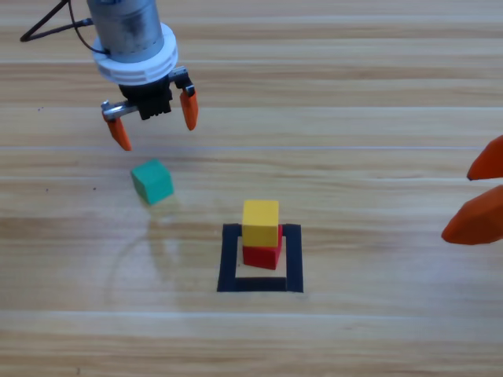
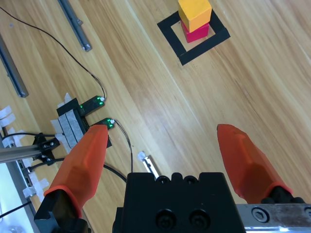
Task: Stack the blocks in the rectangular block: red at the bottom, yellow in the middle, green on top
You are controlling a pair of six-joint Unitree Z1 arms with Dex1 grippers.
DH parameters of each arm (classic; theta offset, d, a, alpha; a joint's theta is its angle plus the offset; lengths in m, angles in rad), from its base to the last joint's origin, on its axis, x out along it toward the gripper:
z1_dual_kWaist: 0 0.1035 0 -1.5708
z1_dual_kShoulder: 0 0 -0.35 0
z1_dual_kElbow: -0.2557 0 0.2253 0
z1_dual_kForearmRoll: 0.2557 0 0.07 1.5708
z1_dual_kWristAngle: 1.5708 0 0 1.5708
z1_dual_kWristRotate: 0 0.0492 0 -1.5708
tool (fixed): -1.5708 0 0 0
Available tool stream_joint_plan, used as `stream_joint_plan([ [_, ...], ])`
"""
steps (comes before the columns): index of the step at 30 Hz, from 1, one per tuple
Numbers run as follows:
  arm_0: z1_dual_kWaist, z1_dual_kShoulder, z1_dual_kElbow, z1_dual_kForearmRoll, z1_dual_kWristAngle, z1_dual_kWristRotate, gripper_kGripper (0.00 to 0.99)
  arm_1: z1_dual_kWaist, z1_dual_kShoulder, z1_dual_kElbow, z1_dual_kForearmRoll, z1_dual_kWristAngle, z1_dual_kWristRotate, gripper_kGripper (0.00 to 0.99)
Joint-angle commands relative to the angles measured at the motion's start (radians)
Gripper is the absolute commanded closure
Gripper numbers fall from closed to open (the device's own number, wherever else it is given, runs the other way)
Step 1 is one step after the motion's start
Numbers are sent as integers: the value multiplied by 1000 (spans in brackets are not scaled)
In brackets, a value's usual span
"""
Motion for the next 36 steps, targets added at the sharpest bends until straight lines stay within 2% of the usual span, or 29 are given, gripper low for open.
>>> stream_joint_plan([
  [1, -3, -5, 73, 11, 1, -70, 71, -29, 70, 18, 6, 17, -9, 1],
  [4, -6, -24, 130, -8, 1, -104, 73, -29, 69, 24, 6, 14, -11, 1],
  [9, -8, -81, 278, -132, 0, -95, 83, -28, 70, 25, 4, 16, -15, 1],
  [14, -11, -90, 306, -169, 1, -98, 82, -28, 70, 25, 4, 17, -17, 1],
  [19, -13, -146, 407, -281, -2, -109, 82, -26, 70, 27, 4, 19, -23, 1],
  [36, -57, -44, 363, -291, 41, -166, 80, -26, 78, 44, 0, 14, -27, 1],
])
